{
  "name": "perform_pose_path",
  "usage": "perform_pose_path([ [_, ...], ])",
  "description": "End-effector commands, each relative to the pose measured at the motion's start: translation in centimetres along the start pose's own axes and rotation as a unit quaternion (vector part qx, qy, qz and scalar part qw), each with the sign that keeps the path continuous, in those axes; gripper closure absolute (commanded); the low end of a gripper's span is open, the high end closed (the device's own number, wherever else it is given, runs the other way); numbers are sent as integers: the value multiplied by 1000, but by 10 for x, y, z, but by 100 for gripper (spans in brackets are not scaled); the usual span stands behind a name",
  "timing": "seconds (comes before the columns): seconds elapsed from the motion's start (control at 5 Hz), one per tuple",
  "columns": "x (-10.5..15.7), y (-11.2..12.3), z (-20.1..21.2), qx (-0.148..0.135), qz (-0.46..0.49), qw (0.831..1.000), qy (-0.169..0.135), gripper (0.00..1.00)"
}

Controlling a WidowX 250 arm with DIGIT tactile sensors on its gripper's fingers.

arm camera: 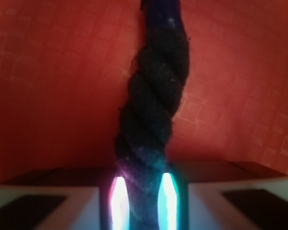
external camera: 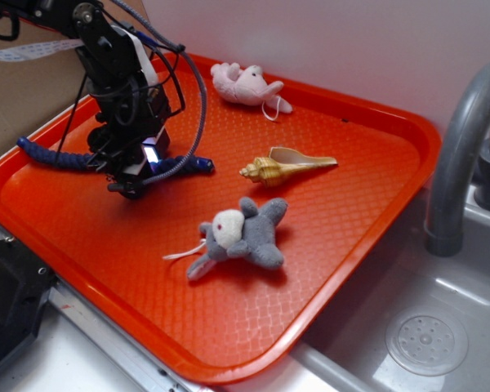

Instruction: Grab the blue rope.

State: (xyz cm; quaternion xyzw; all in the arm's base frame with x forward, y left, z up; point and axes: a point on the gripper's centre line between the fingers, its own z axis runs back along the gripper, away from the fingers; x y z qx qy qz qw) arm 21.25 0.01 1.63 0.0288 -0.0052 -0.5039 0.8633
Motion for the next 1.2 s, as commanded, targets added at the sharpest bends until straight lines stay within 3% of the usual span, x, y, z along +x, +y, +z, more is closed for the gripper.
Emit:
perform_pose_path([
  [0.0, -6, 0, 76, 49, 194, 979, 40, 100],
  [0.2, -12, 5, 124, -53, 318, 947, 5, 100],
  [0.4, -19, -3, 175, -45, 434, 900, -2, 100],
  [0.6, -25, -4, 207, -46, 543, 838, -10, 100],
  [0.8, -18, -24, 233, -7, 643, 764, -48, 100],
  [1.0, -17, -22, 224, -5, 709, 703, -45, 100],
])
